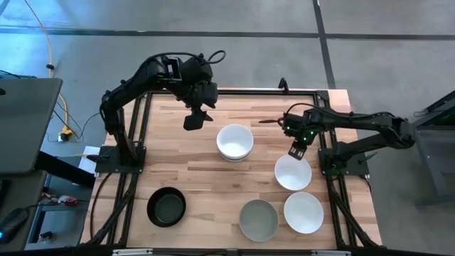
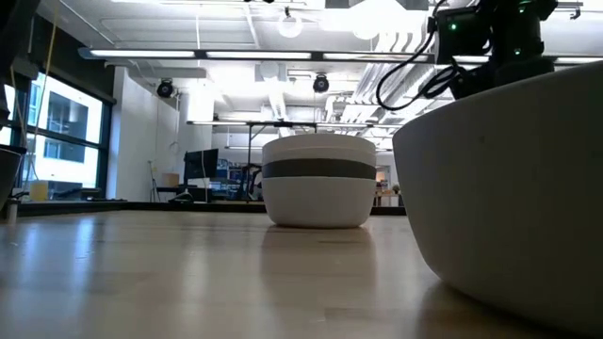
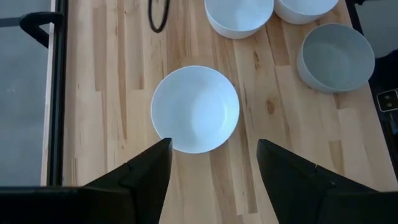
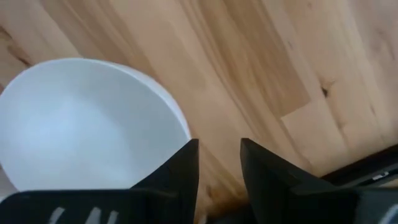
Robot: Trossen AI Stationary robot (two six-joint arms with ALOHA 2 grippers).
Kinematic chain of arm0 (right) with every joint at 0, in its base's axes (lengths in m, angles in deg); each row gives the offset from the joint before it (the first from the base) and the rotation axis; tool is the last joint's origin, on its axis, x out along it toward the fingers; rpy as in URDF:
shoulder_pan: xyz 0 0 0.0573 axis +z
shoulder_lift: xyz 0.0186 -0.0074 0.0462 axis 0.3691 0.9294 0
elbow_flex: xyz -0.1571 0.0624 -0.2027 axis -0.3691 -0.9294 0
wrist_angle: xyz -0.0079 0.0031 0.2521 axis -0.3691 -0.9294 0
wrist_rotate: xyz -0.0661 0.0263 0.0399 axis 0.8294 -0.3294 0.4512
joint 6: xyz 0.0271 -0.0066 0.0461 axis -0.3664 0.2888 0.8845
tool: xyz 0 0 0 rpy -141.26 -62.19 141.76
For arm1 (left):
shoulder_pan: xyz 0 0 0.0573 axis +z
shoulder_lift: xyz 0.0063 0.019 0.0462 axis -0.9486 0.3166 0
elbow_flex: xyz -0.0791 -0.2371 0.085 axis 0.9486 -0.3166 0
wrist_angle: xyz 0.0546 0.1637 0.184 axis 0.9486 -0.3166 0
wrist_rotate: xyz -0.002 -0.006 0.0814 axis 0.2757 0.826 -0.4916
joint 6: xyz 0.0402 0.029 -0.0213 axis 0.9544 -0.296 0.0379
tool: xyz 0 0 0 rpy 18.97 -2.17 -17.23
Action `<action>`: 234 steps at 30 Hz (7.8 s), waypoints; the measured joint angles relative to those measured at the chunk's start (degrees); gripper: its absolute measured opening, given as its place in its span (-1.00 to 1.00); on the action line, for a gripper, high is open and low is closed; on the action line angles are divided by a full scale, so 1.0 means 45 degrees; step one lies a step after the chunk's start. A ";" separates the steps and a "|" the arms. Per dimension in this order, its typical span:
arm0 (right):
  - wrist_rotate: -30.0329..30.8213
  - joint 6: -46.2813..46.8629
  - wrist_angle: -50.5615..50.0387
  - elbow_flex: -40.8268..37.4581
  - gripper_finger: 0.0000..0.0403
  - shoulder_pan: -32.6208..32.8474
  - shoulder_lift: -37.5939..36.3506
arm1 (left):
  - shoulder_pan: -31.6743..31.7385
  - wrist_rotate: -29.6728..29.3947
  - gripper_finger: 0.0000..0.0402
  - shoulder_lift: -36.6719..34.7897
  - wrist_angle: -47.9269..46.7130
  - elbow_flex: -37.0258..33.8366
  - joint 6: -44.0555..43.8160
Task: Nest bowls inside each other
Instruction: Stack the white bowl on top of the white bowl
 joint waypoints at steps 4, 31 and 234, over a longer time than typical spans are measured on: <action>-0.0211 0.0235 -0.0003 0.0000 -0.46 0.0471 0.0005 | 0.0000 0.0000 0.12 0.0000 0.0000 0.0000 -0.0024; -0.0974 0.1495 -0.0966 -0.0005 -0.46 0.1487 0.0058 | -0.0029 0.0015 0.12 0.0005 0.0000 0.0000 -0.0334; -0.2141 -0.0814 -0.2018 1.3571 -1.00 -0.1414 1.1502 | 0.5297 -0.2958 0.12 -0.6776 0.1685 -0.8769 -0.2599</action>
